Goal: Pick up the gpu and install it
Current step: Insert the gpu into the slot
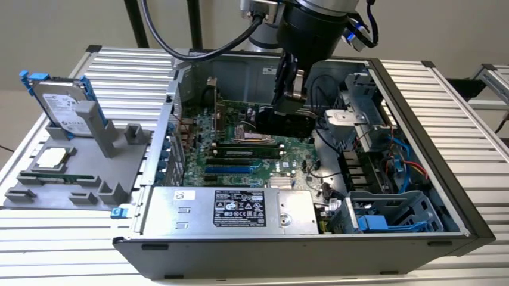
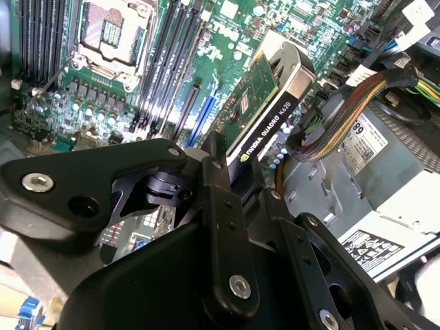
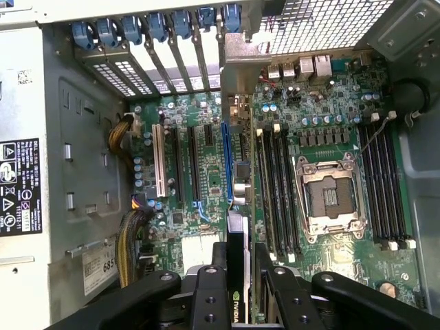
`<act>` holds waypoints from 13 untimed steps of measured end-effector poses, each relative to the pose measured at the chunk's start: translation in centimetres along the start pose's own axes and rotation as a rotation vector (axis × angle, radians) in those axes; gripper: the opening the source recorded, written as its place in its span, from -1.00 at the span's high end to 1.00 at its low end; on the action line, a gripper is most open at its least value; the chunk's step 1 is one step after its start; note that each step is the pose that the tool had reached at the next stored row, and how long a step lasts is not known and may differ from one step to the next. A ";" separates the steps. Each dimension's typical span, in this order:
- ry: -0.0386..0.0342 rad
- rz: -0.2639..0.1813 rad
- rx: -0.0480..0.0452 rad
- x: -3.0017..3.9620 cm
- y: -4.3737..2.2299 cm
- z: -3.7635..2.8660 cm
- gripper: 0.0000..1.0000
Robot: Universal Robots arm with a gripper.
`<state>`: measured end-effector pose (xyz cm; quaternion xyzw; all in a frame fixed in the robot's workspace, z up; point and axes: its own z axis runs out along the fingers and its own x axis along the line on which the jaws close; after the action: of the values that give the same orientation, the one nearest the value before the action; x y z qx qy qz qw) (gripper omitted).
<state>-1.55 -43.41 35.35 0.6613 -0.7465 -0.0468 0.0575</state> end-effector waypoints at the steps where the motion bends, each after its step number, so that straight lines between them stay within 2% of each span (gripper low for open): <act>1: 0.0000 0.000 0.0000 0.00 0.00 0.00 1.00; 5: 0.0003 0.000 -0.0010 0.01 -0.02 0.03 1.00; 13: 0.0007 0.000 -0.0009 0.00 -0.11 0.58 1.00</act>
<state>-1.53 -43.42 34.76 0.6613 -0.7464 -0.0469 0.0580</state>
